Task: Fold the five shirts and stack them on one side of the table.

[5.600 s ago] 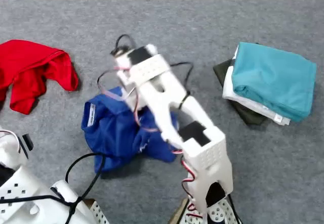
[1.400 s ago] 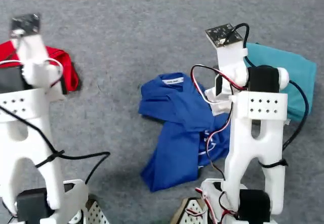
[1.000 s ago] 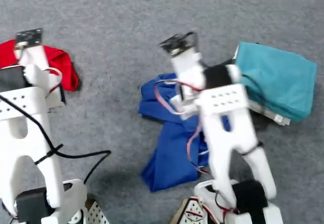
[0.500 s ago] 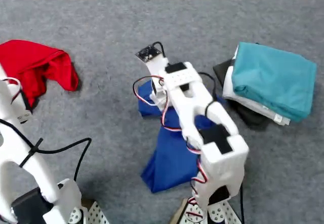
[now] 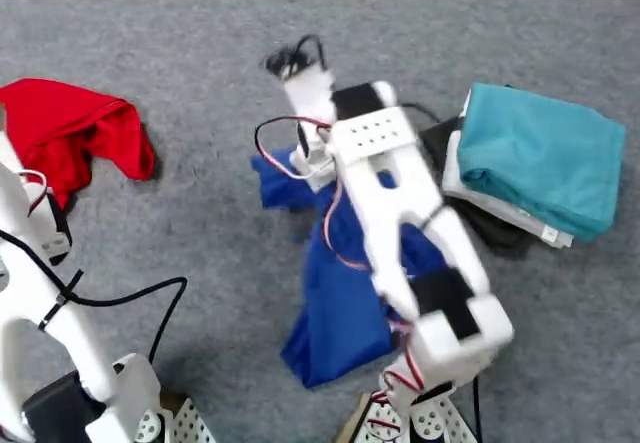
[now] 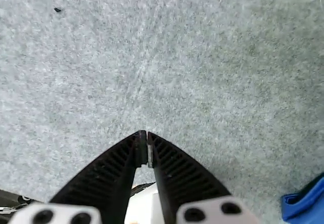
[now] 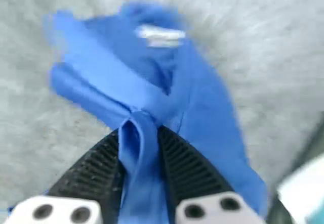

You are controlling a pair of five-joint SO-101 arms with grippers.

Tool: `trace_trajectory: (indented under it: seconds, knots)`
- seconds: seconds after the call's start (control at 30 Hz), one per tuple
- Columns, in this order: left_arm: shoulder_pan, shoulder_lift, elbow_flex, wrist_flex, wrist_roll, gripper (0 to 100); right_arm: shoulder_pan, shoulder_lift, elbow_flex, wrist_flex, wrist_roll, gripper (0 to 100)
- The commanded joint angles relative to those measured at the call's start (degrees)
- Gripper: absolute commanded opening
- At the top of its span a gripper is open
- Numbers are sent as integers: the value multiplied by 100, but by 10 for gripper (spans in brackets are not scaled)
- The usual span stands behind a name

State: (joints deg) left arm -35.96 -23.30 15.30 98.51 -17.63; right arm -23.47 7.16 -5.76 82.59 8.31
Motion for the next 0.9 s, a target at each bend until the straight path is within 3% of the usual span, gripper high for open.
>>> trace_trajectory:
  seconds: [0.0, 0.1, 0.3, 0.5, 0.87]
  knots:
    - [360, -154, 211, -176, -26, 18, -66, -1367, -787, 246, -422, 5]
    - [985, -154, 404, -193, -9, 18, -66, -1956, -1174, 237, -695, 5]
    - [2927, -154, 554, -167, 35, 18, 127, -2220, -1560, 237, -888, 5]
    - [4853, -154, 484, -598, 800, 18, 470, -1982, -1534, 246, -888, 5]
    - [6822, -145, 1644, -1881, 870, 18, 1305, -1297, -1402, 237, -844, 5]
